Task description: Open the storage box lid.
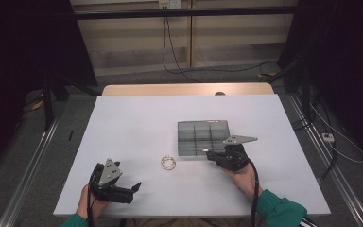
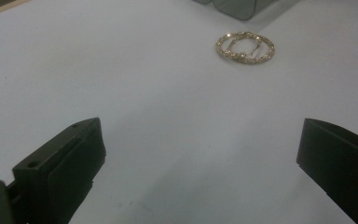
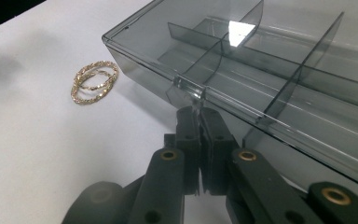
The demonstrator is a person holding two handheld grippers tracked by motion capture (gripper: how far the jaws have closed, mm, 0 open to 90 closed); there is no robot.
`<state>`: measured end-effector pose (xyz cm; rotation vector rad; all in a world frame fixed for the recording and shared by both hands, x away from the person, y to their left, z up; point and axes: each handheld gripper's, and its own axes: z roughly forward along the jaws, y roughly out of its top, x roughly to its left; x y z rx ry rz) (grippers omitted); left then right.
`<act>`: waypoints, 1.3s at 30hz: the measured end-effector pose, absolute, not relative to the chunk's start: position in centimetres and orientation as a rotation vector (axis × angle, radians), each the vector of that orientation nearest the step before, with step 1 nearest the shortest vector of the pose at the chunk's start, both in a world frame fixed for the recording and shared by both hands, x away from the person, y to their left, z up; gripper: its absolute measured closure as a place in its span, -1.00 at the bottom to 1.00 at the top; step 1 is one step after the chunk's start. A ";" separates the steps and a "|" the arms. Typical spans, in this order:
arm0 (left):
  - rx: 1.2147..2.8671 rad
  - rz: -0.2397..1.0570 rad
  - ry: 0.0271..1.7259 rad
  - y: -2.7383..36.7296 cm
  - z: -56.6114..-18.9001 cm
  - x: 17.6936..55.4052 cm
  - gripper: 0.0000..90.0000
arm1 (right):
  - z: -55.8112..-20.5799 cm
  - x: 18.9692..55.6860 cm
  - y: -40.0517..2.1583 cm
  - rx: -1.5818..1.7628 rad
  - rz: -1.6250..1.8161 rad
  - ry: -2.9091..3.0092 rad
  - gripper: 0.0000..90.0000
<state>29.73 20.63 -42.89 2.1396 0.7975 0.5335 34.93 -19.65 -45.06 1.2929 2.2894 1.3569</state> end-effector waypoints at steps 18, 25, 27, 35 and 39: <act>2.135 0.535 0.787 20.3 -42.8 29.8 -0.99 | -44.3 34.6 -19.8 1.250 1.387 2.235 0.94; 2.142 0.533 0.774 19.9 -42.9 30.0 -0.99 | -44.3 34.7 -19.7 1.236 1.382 2.240 0.92; 2.137 0.531 0.780 19.8 -42.9 30.1 -0.99 | -44.2 34.7 -19.7 1.233 1.382 2.238 0.92; 2.099 0.529 0.819 19.8 -42.5 30.7 -1.00 | -43.9 34.8 -19.6 1.208 1.389 2.238 0.92; 2.121 0.532 0.820 19.1 -42.5 31.2 -1.00 | -43.6 34.8 -19.6 1.201 1.389 2.236 0.91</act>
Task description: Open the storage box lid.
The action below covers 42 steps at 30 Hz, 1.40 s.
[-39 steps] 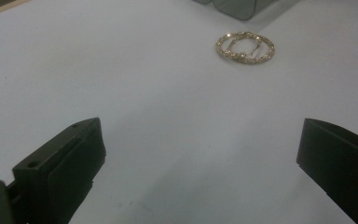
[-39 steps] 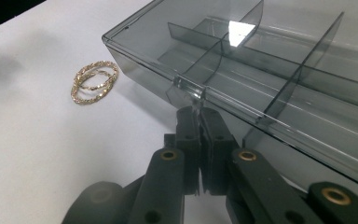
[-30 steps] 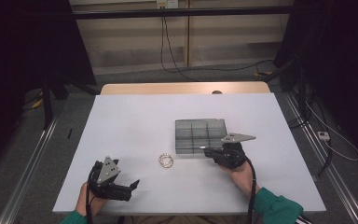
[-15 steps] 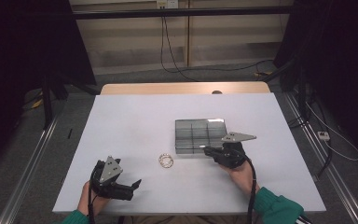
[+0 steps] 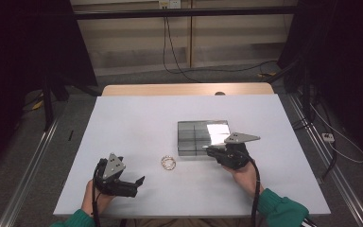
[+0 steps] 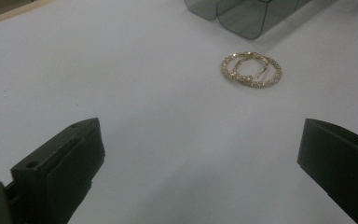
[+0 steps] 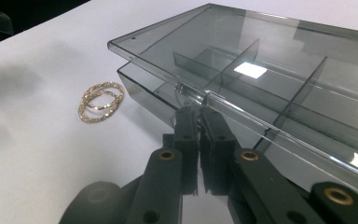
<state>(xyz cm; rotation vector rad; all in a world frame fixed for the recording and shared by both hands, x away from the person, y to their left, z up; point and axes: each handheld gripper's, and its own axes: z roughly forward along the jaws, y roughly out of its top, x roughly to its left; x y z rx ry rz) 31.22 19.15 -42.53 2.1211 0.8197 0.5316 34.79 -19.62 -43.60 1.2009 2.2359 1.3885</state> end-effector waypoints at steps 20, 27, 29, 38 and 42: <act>2.139 0.542 0.730 14.0 -40.6 34.8 -1.00 | -42.8 35.0 -19.6 1.167 1.391 2.238 0.90; 2.170 0.534 0.687 11.7 -40.7 36.0 -0.96 | -42.6 35.0 -19.6 1.164 1.392 2.227 0.90; 2.171 0.536 0.685 11.1 -40.7 36.3 -0.93 | -42.6 34.9 -19.6 1.163 1.392 2.227 0.90; 2.176 0.582 0.637 7.8 -40.9 37.5 -0.44 | -42.6 35.0 -19.6 1.159 1.398 2.231 0.90; 2.167 0.579 0.635 6.9 -41.0 37.9 -0.08 | -42.7 35.0 -19.6 1.162 1.398 2.234 0.90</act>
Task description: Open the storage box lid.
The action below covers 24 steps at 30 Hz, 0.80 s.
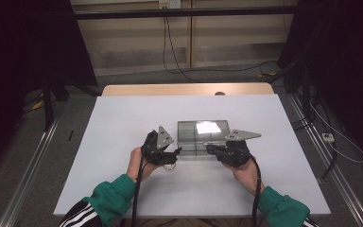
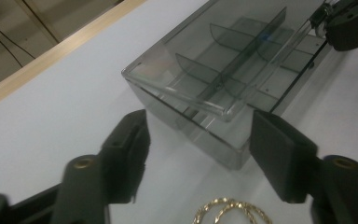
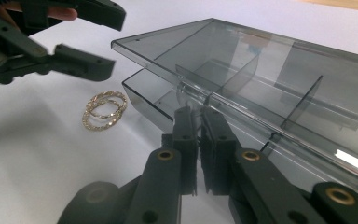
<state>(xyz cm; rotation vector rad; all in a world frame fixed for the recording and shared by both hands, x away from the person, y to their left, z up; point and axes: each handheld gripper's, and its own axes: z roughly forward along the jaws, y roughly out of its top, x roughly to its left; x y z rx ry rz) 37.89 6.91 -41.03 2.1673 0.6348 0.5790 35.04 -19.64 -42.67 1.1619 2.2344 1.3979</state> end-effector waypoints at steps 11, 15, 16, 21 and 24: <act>2.135 0.569 0.602 6.5 -41.6 37.9 0.32 | -42.6 35.0 -19.6 1.164 1.391 2.237 0.90; 2.135 0.582 0.577 6.4 -41.7 37.9 0.37 | -42.5 35.0 -19.7 1.163 1.381 2.240 0.90; 2.132 0.578 0.578 6.4 -41.8 37.9 0.37 | -42.5 35.0 -19.8 1.165 1.379 2.239 0.90; 2.116 0.578 0.570 6.6 -41.7 38.0 0.40 | -42.3 34.8 -20.6 1.171 1.359 2.240 0.83; 2.113 0.586 0.568 6.7 -41.6 38.1 0.43 | -42.3 34.6 -21.4 1.201 1.344 2.234 0.76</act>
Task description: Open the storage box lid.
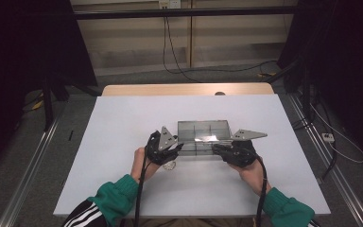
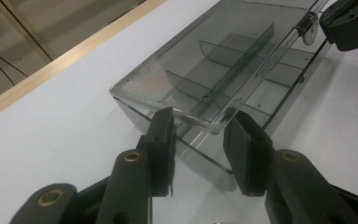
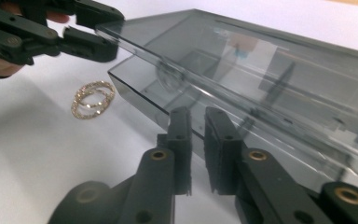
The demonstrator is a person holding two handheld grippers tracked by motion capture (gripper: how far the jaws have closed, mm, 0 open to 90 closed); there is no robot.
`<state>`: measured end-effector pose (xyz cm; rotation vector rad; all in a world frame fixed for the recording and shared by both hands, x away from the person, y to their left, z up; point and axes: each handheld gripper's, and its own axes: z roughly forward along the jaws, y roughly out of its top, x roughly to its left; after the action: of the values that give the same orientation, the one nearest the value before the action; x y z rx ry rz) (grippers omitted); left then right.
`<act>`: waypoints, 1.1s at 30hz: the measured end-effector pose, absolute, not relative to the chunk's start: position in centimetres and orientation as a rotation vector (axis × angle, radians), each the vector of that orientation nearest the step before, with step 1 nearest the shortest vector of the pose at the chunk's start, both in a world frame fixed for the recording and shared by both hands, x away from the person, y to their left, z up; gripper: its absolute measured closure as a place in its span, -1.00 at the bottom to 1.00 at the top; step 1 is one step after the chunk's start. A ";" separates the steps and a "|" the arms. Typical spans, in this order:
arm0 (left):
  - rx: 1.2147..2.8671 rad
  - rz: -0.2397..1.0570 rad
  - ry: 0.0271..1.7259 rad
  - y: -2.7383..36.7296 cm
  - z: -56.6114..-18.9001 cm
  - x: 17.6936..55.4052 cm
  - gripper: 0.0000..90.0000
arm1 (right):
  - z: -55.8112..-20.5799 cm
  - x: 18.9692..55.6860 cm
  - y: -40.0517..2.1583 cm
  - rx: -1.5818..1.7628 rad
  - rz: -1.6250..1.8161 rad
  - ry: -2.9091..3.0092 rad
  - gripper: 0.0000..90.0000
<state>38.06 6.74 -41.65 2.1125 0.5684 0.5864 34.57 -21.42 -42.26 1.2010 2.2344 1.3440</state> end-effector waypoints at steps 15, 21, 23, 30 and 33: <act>2.078 0.588 0.569 6.8 -41.4 38.2 0.46 | -42.1 34.8 -24.7 1.284 1.167 2.151 0.38; 2.073 0.586 0.567 6.8 -41.3 38.3 0.46 | -41.8 35.4 -24.9 1.216 1.137 2.121 0.30; 2.070 0.587 0.567 6.9 -41.3 38.3 0.46 | -41.8 35.5 -24.8 1.198 1.136 2.114 0.31; 2.073 0.584 0.560 6.9 -41.3 38.4 0.47 | -41.5 35.5 -24.7 1.141 1.128 2.093 0.35; 2.075 0.587 0.560 6.9 -41.3 38.4 0.47 | -41.4 35.5 -24.6 1.134 1.118 2.089 0.36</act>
<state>38.44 6.93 -41.26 2.0751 0.5605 0.5871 35.47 -24.60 -41.43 1.1342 2.0895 1.1181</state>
